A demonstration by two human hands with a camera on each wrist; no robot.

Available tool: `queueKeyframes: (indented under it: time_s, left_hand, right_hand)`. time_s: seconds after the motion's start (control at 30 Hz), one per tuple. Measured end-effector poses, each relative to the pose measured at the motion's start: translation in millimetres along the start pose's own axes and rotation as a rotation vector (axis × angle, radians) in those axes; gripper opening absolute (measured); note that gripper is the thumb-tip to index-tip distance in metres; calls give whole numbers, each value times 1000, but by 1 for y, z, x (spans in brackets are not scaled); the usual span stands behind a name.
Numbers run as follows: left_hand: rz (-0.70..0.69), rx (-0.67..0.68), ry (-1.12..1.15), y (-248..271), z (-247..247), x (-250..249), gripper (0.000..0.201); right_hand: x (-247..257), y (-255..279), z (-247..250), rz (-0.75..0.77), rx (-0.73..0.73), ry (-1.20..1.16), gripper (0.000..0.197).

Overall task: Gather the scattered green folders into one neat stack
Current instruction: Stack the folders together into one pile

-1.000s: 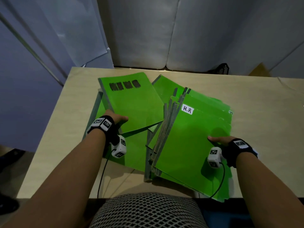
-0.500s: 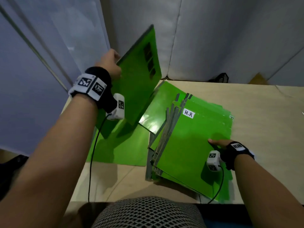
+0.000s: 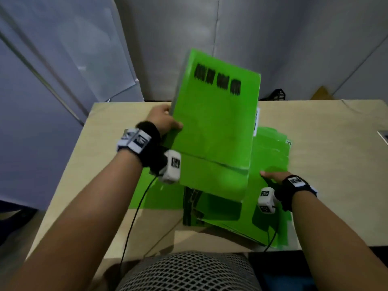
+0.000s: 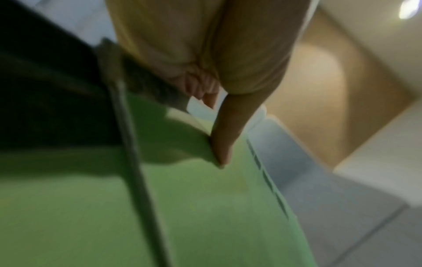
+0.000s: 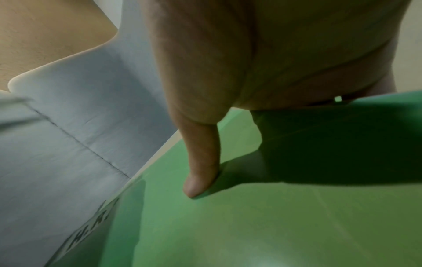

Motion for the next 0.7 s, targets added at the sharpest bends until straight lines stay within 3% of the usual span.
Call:
queueKeyframes:
  time_s: [0.1,0.17,0.23,0.37,0.47,0.57,0.7]
  left_hand:
    - [119,41,-358,0,-51,54,56]
    - [177,112,-505,6,-80,81,58]
    - [151,182,-576,12,-105,95,61]
    - [-2,278,-772,18,-139,97,63]
    - [-33,291,-806,7,-134,91,52]
    - [-4,185,-826,-24,-110,91,51]
    - [128,-31,-781,-66,-67,91,64]
  right_hand:
    - [-5,-4,-2,-40,15,-206,95]
    - [-11,-14,-3,-53,29,-336,122]
    - [-22,-32,-5,-73,27,-342,142]
    - [-36,-52,-12,-48,-65,-219,151]
    - [-26,-29,-16,-33,-94,-141,142]
    - [-11,-3,-15,-41,-118,-109,105]
    - [-8,-4,-11,-59,-113,-59,108]
Point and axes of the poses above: each hand's wrist, its own y-axis away from the middle knuckle, its own z-axis out of the back of the hand, x = y × z, the point moved 3 cm from there along -y, towards the middle knuckle, and after that the axes turned 6 degrees about z, right-handed, at the moved point
